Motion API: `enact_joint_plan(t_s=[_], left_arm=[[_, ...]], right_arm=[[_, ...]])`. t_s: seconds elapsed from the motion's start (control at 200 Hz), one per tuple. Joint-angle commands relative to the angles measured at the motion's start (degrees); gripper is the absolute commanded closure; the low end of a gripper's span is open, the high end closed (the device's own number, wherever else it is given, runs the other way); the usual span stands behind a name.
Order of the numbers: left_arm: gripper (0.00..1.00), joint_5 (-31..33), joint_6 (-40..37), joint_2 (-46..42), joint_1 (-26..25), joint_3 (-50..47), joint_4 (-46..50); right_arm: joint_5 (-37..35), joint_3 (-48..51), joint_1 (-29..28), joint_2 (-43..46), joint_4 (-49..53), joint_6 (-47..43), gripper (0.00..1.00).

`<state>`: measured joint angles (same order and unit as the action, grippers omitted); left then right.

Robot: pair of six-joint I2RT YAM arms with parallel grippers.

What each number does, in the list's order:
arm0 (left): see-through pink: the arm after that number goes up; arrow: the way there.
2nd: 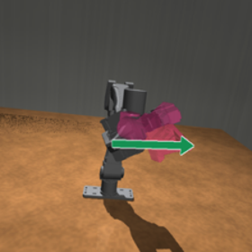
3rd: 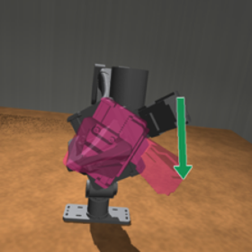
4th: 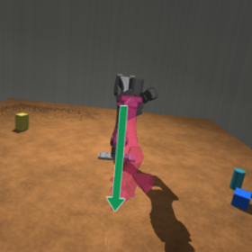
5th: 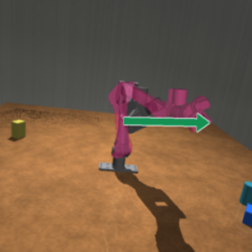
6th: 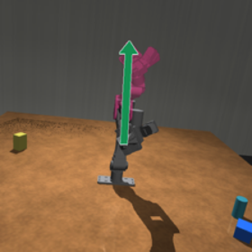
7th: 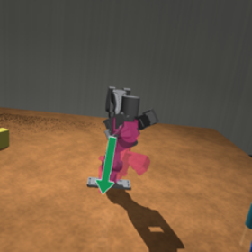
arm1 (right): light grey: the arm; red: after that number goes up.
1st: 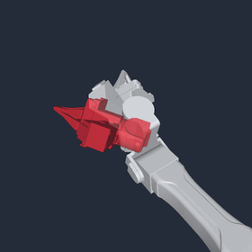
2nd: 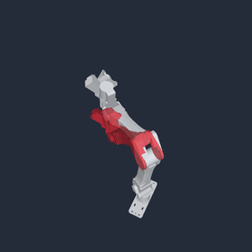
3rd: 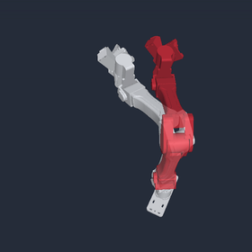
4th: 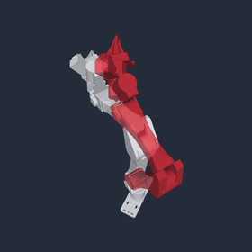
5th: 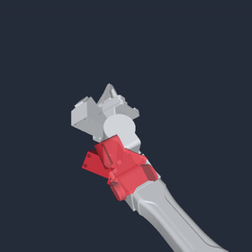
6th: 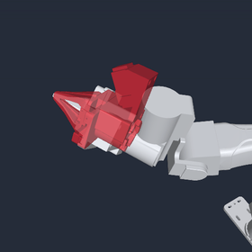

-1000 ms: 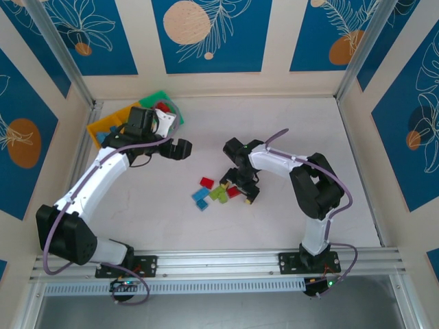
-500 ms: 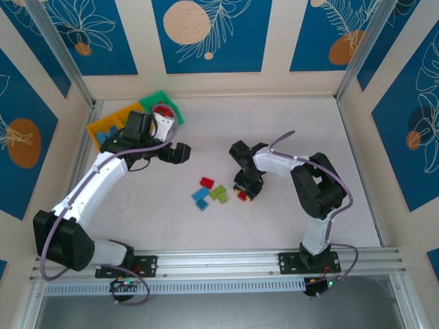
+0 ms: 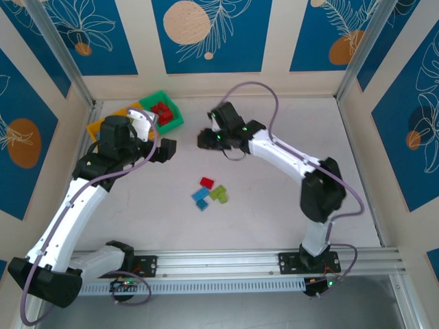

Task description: Sort the legos into containers by color

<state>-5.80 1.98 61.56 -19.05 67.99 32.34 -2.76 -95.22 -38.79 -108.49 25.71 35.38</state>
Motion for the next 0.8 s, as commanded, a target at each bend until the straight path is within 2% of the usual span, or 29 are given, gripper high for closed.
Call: enact_joint_plan(t_s=[0.0,0.1,0.26,0.37,0.53,0.71,0.755,0.795], left_arm=[[0.00,1.7,-0.4,-0.1,-0.2,0.4,1.1],[0.00,0.7,-1.1,-0.8,-0.2,0.0,1.2],[0.00,1.3,-2.7,-1.6,-0.2,-0.3,1.8],[0.00,1.8,-3.5,-1.6,-0.1,-1.5,0.9],[0.00,1.2,-3.9,0.3,-0.1,-1.8,1.3],[0.00,0.7,-3.7,2.2,-0.1,-1.9,0.4],[0.00,0.7,-3.7,2.7,-0.1,-1.6,0.4],[0.00,0.6,-3.5,3.4,-0.1,-1.5,0.4]], right_arm=[[3.0,-9.5,0.5,-12.2,-6.7,-4.6,0.74],[4.4,-20.4,0.6,-23.5,-12.3,-5.1,0.75],[6.4,-49.7,1.2,-43.8,-11.6,-4.4,0.77],[7.0,-66.4,1.1,-54.2,-12.1,-5.7,0.77],[2.7,-63.3,0.1,-55.0,-26.5,-8.3,0.77],[0.9,-68.1,0.5,-58.6,-32.5,-5.2,0.75],[1.5,-67.4,0.9,-58.7,-33.8,-3.0,0.68],[2.8,-67.3,1.2,-59.0,-34.3,-1.7,0.46]])
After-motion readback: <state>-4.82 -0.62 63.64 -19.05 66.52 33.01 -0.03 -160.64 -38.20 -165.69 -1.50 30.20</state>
